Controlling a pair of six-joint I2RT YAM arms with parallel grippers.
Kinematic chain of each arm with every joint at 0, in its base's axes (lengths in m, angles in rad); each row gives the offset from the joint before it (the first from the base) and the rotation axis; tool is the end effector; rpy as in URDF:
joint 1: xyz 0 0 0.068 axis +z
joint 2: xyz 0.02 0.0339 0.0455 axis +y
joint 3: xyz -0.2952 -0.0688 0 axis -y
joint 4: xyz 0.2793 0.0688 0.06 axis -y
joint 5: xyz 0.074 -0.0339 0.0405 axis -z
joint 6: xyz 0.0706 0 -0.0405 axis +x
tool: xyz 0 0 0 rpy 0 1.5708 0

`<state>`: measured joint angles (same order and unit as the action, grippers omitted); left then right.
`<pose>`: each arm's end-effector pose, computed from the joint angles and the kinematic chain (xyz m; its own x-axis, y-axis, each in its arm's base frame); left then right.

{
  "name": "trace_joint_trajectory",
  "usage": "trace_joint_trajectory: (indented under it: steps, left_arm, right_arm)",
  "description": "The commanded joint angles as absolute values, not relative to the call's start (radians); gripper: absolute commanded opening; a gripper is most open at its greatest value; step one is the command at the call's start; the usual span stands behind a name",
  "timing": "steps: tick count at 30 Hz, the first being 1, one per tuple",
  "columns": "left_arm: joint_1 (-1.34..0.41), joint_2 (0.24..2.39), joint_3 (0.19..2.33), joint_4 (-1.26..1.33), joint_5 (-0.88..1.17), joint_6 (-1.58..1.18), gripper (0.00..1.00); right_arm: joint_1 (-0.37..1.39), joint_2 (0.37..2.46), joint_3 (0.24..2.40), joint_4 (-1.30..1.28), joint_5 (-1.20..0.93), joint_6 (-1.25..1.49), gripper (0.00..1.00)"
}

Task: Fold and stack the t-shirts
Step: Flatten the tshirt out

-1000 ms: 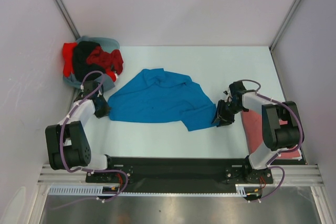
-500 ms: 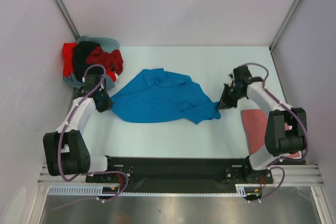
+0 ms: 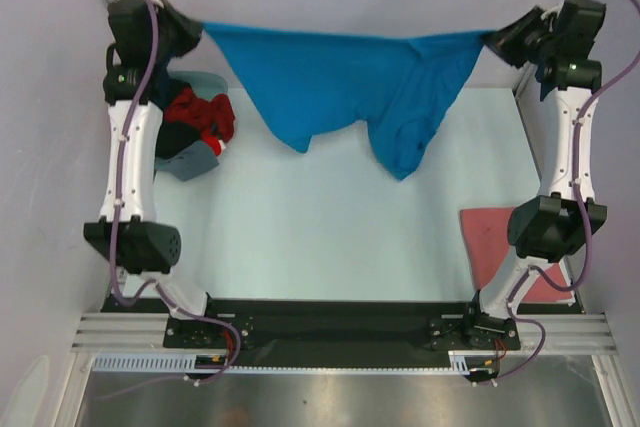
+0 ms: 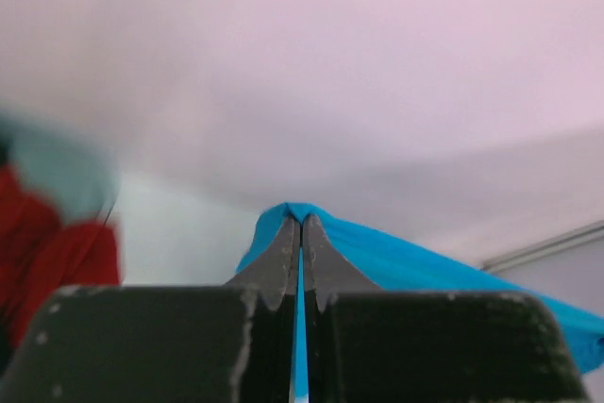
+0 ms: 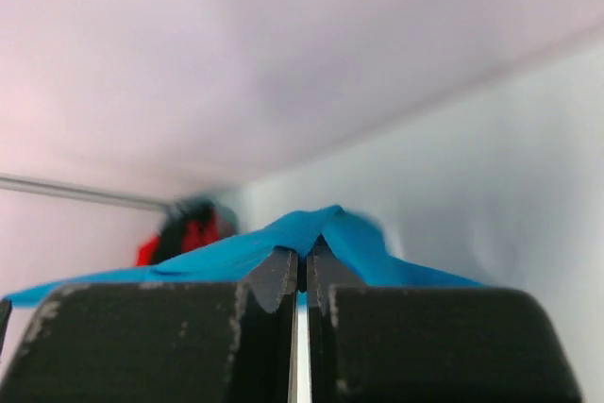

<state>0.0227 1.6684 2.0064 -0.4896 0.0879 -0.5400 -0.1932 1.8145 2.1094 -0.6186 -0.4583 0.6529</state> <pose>0.4351 0.0037 0.5347 -0.1625 -0.5160 -0.8411 -0.0226 0.8541 -0.5196 0.4684 -0.0598 0.4949 -0.3934 0.6321 -0.6676 -0.0006 0.7260 0.6877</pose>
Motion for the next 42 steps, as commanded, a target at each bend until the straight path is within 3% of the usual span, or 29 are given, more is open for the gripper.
trace_joint_trajectory:
  steps: [1, 5, 10, 17, 26, 36, 42]
  left_arm:
    - [0.018, 1.814, 2.343, -0.442, 0.159, -0.594, 0.0]
    - [0.009, 1.824, 2.453, -0.399, 0.189, -0.623, 0.0]
    - [-0.023, 1.662, 2.215, -0.281, 0.218, -0.572, 0.0]
    - [-0.038, 1.261, 1.812, -0.157, 0.149, -0.499, 0.0]
    - [-0.04, 0.78, 1.488, -0.195, 0.083, -0.408, 0.0]
    - [-0.061, 0.618, 1.39, -0.273, 0.002, -0.325, 0.0]
    - [-0.061, 0.644, 1.191, -0.181, -0.052, -0.299, 0.01]
  right_arm:
    - [-0.206, 1.847, 2.293, -0.462, -0.515, 0.759, 0.0]
    - [-0.204, 1.777, 2.293, -0.378, -0.526, 0.73, 0.0]
    - [-0.209, 1.579, 2.108, -0.258, -0.493, 0.629, 0.0]
    - [-0.23, 1.232, 1.755, -0.048, -0.436, 0.62, 0.0]
    - [-0.232, 0.893, 1.666, -0.106, -0.405, 0.584, 0.0]
    - [-0.23, 0.822, 1.648, -0.201, -0.42, 0.551, 0.0]
    - [-0.23, 0.866, 1.415, -0.049, -0.457, 0.595, 0.0]
